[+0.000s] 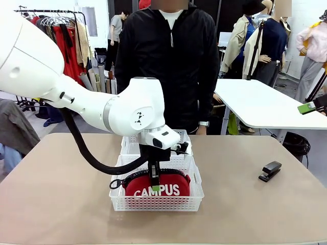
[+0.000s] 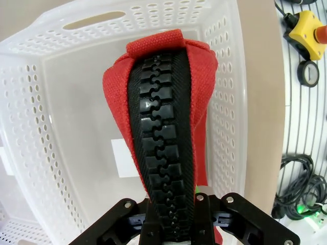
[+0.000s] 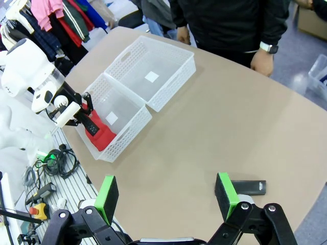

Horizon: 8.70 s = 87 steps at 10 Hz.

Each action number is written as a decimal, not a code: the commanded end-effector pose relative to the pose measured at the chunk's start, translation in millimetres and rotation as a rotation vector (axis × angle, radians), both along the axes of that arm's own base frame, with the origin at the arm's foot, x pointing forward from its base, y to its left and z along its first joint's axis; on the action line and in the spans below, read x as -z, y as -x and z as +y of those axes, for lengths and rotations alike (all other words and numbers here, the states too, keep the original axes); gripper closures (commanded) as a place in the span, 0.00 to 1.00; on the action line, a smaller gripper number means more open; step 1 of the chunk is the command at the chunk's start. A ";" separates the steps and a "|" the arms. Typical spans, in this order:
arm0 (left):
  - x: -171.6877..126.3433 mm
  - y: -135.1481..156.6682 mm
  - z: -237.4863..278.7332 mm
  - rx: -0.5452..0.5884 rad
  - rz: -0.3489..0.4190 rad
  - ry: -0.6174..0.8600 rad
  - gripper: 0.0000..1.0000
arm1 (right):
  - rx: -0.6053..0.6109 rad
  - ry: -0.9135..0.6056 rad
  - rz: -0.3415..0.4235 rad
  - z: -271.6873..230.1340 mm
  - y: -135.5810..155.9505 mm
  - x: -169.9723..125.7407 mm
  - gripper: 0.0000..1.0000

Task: Distribute items into two baskets.
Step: Place the picked Pencil pouch into the Organizing basket as instructed by the person, then pick up the Stapler that the person points to.

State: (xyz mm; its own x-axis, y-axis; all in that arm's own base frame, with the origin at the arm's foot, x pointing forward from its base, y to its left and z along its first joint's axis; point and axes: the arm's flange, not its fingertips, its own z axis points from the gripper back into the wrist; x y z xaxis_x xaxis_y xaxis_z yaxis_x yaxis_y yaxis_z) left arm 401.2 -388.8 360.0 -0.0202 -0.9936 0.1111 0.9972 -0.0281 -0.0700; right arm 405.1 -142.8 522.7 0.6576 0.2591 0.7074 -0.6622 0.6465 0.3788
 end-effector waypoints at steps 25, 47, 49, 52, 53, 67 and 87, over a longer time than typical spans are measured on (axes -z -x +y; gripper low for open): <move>-62.5 -28.5 11.2 -0.026 -0.009 -0.031 0.00 | -0.002 -0.003 -0.009 1.1 -0.9 -1.8 0.00; -147.7 -23.4 479.4 -0.893 -0.076 0.926 0.00 | -0.002 -0.003 -0.009 1.1 -0.9 -1.8 0.00; -149.0 -23.6 483.0 -0.887 -0.074 0.964 0.00 | -0.002 -0.003 -0.009 1.1 -0.9 -1.8 0.00; -151.6 -25.6 485.6 -0.918 -0.068 0.925 0.00 | -0.002 -0.003 -0.009 1.1 -0.9 -1.8 0.00; -151.6 -25.6 485.6 -0.918 -0.068 0.925 0.00 | -0.002 -0.003 -0.009 1.1 -0.9 -1.8 0.00; -151.6 -25.6 485.6 -0.918 -0.068 0.925 0.00 | 0.000 0.002 0.001 0.2 -0.1 0.0 0.00; -151.6 -25.6 485.6 -0.918 -0.068 0.925 0.00 | 0.873 0.514 1.039 117.9 -91.9 80.0 0.00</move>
State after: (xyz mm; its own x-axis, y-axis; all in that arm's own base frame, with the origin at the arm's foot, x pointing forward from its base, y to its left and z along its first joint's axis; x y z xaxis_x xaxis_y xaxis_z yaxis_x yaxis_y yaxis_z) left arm 427.3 96.0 510.8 0.5934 -0.2040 0.7786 0.6753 0.6525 -0.3437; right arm 486.7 -26.8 440.7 0.9095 -0.3587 -0.2100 0.3811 0.9213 0.0769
